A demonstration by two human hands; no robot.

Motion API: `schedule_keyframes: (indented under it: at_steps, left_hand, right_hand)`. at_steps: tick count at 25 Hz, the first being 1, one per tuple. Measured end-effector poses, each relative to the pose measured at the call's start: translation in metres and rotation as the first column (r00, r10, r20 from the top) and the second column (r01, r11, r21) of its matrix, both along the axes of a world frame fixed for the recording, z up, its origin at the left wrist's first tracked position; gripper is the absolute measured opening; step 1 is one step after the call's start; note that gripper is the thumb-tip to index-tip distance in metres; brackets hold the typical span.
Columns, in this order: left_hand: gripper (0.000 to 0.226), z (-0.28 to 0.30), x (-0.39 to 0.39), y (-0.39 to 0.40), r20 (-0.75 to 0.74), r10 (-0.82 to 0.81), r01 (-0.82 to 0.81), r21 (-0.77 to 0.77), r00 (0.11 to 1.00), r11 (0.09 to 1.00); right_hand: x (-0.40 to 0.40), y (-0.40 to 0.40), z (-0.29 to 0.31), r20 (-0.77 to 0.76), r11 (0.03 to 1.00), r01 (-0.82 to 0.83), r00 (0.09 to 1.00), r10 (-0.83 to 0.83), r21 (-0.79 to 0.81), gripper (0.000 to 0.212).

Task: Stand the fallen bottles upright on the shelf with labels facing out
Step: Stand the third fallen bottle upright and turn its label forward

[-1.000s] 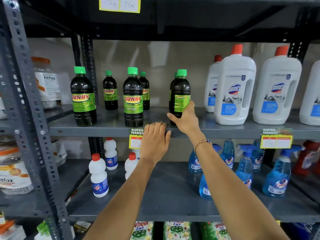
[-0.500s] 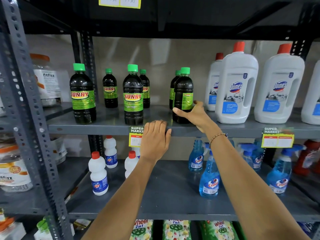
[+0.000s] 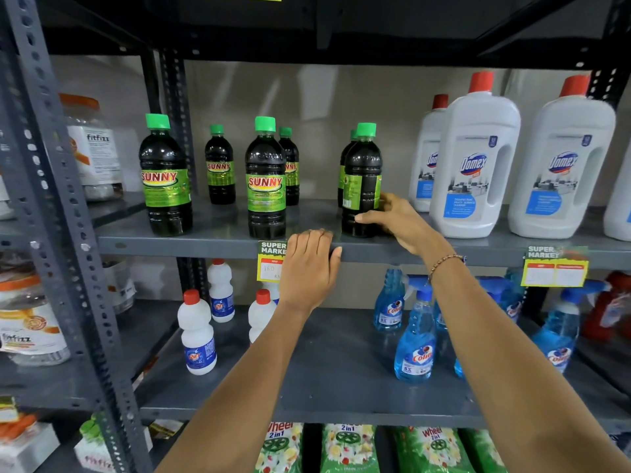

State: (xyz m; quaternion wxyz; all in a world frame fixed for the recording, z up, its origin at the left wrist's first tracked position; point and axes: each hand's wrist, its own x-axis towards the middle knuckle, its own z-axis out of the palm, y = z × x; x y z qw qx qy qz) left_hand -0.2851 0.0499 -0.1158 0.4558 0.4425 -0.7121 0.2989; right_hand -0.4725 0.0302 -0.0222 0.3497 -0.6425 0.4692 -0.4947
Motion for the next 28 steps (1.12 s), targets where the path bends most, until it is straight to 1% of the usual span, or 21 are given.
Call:
schedule_keyframes:
  at_steps: [3,8,12,15,17,19,21,24,28]
  left_hand:
    - [0.031,-0.0014,-0.0004,0.0002,0.003,0.003,-0.003,-0.015,1.000,1.000]
    - [0.033,-0.0005,-0.0001,0.0002,-0.010,-0.006,0.006,0.019,1.000,1.000]
    - [0.033,-0.0003,-0.0001,0.0007,-0.002,0.003,-0.003,0.022,1.000,1.000]
    - [0.034,0.0004,-0.0001,0.0012,0.000,0.014,-0.014,0.031,1.000,0.999]
    - [0.034,0.0000,-0.0001,0.0019,-0.003,0.013,-0.013,0.034,1.000,0.999]
    - [0.034,0.0003,-0.0003,0.0024,0.002,0.018,-0.018,0.029,1.000,0.999]
    - [0.036,0.0011,0.0001,0.0025,0.004,0.021,-0.021,0.036,1.000,0.999]
    - [0.036,-0.0002,-0.0004,0.0026,-0.006,0.017,-0.017,0.023,1.000,1.000]
    - [0.035,-0.0005,-0.0005,0.0011,-0.005,0.011,-0.011,0.002,1.000,1.000]
  right_hand:
    - [0.0029,0.0003,-0.0005,0.029,1.000,0.016,0.999,-0.016,-0.003,0.080]
    - [0.0023,-0.0003,-0.0019,0.027,1.000,0.028,0.999,-0.028,-0.005,0.083]
    - [0.0072,0.0025,-0.0035,-0.057,0.988,0.129,0.989,-0.134,-0.087,0.096]
    - [0.0065,-0.0004,-0.0018,-0.078,0.992,0.109,0.990,-0.113,-0.059,0.092]
    - [0.0074,-0.0005,-0.0025,-0.097,0.991,0.122,0.987,-0.128,-0.061,0.090]
    - [0.0101,-0.0001,-0.0027,-0.141,0.985,0.151,0.977,-0.163,-0.088,0.095]
    - [0.0103,-0.0012,-0.0022,-0.144,0.987,0.138,0.978,-0.148,-0.081,0.100]
    - [0.0079,-0.0026,-0.0015,-0.112,0.992,0.117,0.986,-0.121,-0.047,0.093]
    - [0.0106,-0.0006,-0.0030,-0.175,0.992,0.111,0.977,-0.121,-0.066,0.093]
